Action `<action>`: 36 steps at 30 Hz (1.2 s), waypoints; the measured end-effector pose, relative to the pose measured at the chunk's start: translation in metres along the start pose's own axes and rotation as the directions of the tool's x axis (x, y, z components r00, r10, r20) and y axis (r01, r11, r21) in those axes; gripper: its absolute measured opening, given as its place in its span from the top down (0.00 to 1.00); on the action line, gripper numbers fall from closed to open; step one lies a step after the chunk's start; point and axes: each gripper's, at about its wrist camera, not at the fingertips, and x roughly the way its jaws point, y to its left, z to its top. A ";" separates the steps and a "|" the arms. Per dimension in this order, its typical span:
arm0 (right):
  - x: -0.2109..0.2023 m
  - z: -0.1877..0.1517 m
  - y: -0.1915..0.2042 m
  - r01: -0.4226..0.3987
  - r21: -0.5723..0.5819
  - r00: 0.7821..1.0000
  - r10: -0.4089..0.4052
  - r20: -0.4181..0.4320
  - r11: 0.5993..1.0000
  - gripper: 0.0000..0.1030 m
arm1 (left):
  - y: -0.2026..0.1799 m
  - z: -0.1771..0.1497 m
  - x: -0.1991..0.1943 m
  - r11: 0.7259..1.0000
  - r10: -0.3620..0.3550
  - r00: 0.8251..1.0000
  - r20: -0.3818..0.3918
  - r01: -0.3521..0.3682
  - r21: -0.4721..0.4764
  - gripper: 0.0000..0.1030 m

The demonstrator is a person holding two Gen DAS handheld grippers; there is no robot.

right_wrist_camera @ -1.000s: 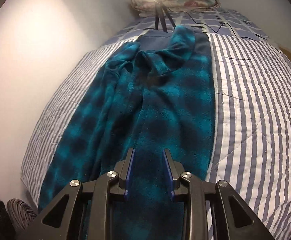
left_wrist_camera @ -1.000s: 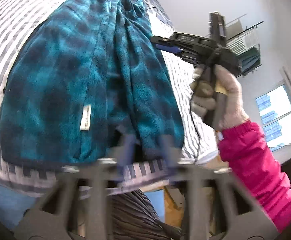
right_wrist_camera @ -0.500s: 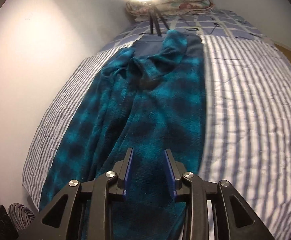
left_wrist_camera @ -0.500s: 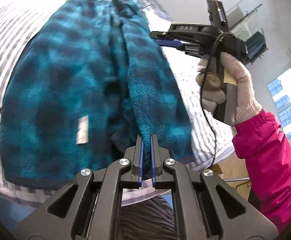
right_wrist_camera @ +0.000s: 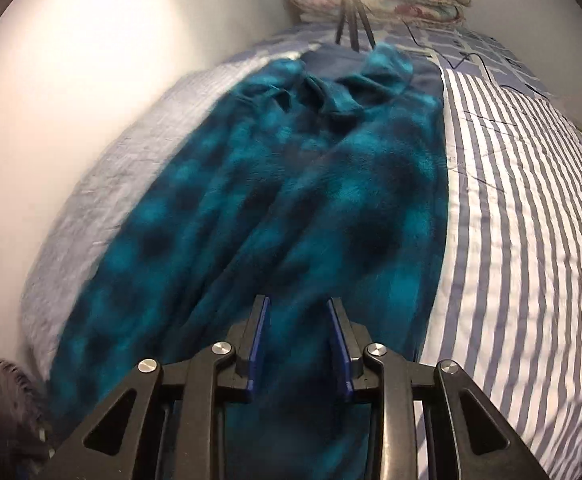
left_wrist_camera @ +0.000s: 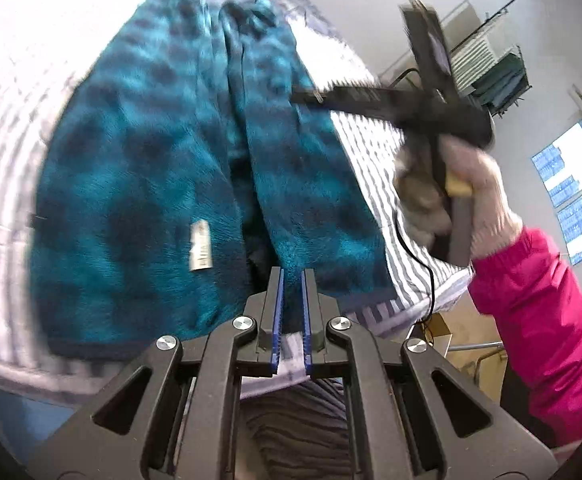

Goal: Fold large clothes

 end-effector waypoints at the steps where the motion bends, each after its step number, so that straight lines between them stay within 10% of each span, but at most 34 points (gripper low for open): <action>1: -0.010 -0.009 0.004 -0.024 0.002 1.000 0.024 0.006 1.000 0.70 | 0.002 -0.001 -0.012 1.000 0.005 1.000 0.020 -0.006 0.012 0.95; 9: -0.042 -0.083 0.050 -0.095 -0.005 0.995 0.095 -0.010 0.995 0.69 | 0.053 0.006 -0.063 0.989 0.144 0.979 0.142 -0.144 -0.010 0.84; 21: -0.025 -0.121 0.068 -0.079 0.041 0.995 0.081 -0.055 0.996 0.69 | 0.084 0.000 0.011 0.959 0.278 0.960 0.041 -0.280 0.047 0.84; 25: -0.060 -0.129 0.055 -0.123 0.052 0.992 0.123 -0.009 0.991 0.62 | 0.088 0.001 -0.017 0.979 0.204 0.978 0.053 -0.203 -0.031 0.83; 29: -0.087 -0.147 0.017 -0.109 0.163 0.993 0.099 0.064 0.981 0.45 | 0.110 -0.002 -0.045 0.977 0.170 0.981 0.096 -0.156 -0.145 0.34; 36: -0.064 -0.182 -0.044 -0.242 0.431 0.970 0.232 0.076 0.869 0.44 | 0.153 -0.007 -0.026 0.946 0.006 1.000 0.010 -0.003 -0.323 0.34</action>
